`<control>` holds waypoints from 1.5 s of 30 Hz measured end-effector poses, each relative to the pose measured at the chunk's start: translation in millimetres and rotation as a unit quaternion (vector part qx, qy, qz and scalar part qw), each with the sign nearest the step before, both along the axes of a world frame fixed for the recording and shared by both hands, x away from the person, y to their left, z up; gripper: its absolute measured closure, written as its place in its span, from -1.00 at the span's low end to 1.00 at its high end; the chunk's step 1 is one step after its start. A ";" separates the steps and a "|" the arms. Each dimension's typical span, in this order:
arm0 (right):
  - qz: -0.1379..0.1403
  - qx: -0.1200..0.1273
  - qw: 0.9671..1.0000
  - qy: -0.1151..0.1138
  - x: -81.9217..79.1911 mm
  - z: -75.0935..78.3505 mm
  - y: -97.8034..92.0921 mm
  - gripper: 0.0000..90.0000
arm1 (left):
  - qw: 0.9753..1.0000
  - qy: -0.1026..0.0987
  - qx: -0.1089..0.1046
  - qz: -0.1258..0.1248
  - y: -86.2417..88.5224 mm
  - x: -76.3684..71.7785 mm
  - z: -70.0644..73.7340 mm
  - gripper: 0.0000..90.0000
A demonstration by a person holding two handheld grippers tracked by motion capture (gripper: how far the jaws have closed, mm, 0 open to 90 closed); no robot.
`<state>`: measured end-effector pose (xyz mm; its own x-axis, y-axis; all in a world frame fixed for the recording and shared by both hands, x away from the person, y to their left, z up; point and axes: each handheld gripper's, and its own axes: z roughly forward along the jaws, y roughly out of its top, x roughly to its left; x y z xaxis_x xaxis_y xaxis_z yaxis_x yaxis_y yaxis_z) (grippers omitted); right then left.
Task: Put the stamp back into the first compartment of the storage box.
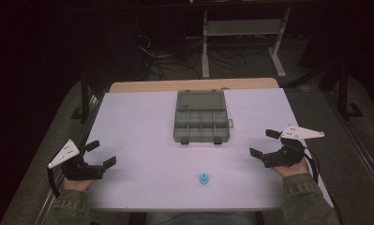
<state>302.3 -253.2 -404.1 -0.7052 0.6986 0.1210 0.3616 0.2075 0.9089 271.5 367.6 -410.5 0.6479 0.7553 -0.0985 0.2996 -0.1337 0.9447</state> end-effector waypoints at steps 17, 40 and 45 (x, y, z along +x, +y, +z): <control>0.004 0.001 1.000 0.005 -1.4 0.6 -0.6 -1.00 | 1.000 0.000 0.003 0.001 0.7 -0.1 -0.9 -1.00; 0.028 -0.025 0.999 0.022 -0.3 8.6 16.1 -1.00 | 1.000 0.001 -0.010 0.007 0.1 -0.2 -1.7 -1.00; 0.036 -0.025 0.999 0.021 0.3 11.9 23.8 -1.00 | 1.000 0.001 -0.008 0.006 0.0 -0.4 -1.5 -1.00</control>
<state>302.6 -229.4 -392.2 -0.7490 0.6521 0.1170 0.3810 0.2794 0.8814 271.1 367.6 -411.9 0.6380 0.7618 -0.1126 0.3038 -0.1147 0.9458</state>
